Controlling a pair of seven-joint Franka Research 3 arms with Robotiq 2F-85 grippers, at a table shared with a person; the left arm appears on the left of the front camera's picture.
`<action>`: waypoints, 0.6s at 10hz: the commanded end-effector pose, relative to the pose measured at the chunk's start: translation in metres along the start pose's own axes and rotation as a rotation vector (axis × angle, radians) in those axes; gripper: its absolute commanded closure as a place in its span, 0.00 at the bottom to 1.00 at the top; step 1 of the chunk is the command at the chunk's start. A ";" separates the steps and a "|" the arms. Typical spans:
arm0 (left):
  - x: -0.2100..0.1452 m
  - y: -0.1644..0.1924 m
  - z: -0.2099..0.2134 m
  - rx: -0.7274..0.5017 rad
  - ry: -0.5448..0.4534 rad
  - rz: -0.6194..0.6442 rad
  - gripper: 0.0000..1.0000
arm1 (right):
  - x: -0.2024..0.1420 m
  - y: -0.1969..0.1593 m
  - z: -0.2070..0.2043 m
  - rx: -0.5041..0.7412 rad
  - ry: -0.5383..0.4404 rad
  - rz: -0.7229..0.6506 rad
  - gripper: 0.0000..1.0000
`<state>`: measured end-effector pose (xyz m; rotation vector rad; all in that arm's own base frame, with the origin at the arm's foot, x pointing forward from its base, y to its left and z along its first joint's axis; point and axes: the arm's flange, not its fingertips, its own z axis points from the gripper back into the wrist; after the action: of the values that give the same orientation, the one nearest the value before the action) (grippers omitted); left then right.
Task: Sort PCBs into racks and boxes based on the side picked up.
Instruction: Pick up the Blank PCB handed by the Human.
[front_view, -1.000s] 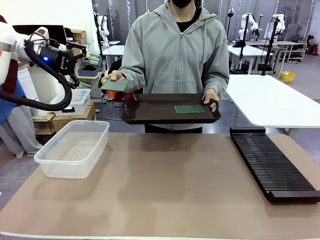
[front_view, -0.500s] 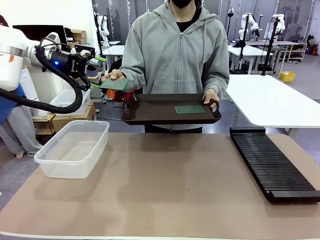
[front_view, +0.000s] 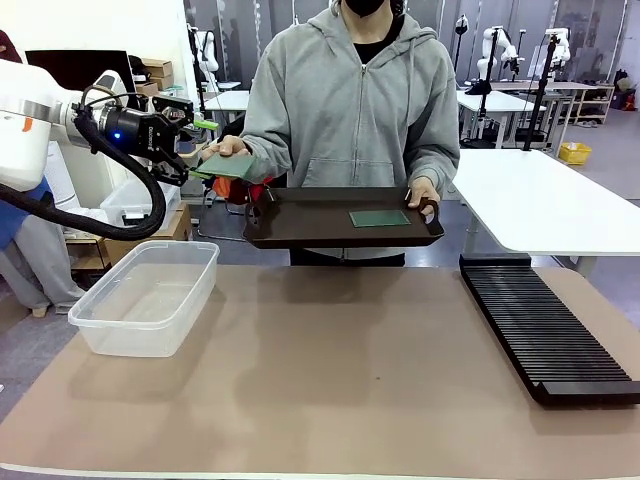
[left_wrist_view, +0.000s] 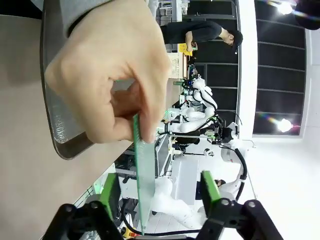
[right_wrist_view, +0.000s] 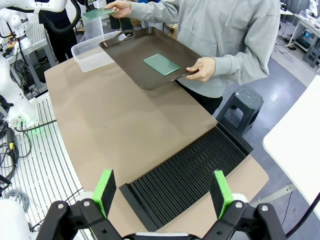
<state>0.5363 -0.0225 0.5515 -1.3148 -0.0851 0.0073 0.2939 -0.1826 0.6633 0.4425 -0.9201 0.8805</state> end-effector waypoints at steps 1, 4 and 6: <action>0.001 0.005 -0.007 -0.013 -0.040 -0.034 0.98 | -0.001 0.000 -0.001 0.002 -0.001 0.002 0.00; 0.010 0.008 -0.013 -0.018 -0.048 -0.052 1.00 | -0.001 0.000 -0.001 0.002 -0.001 0.002 0.00; 0.010 0.011 -0.014 -0.027 -0.022 -0.043 1.00 | -0.001 0.000 -0.001 0.002 -0.001 0.002 0.00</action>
<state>0.5462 -0.0308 0.5392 -1.3088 -0.1200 0.0063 0.2939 -0.1826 0.6633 0.4425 -0.9201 0.8805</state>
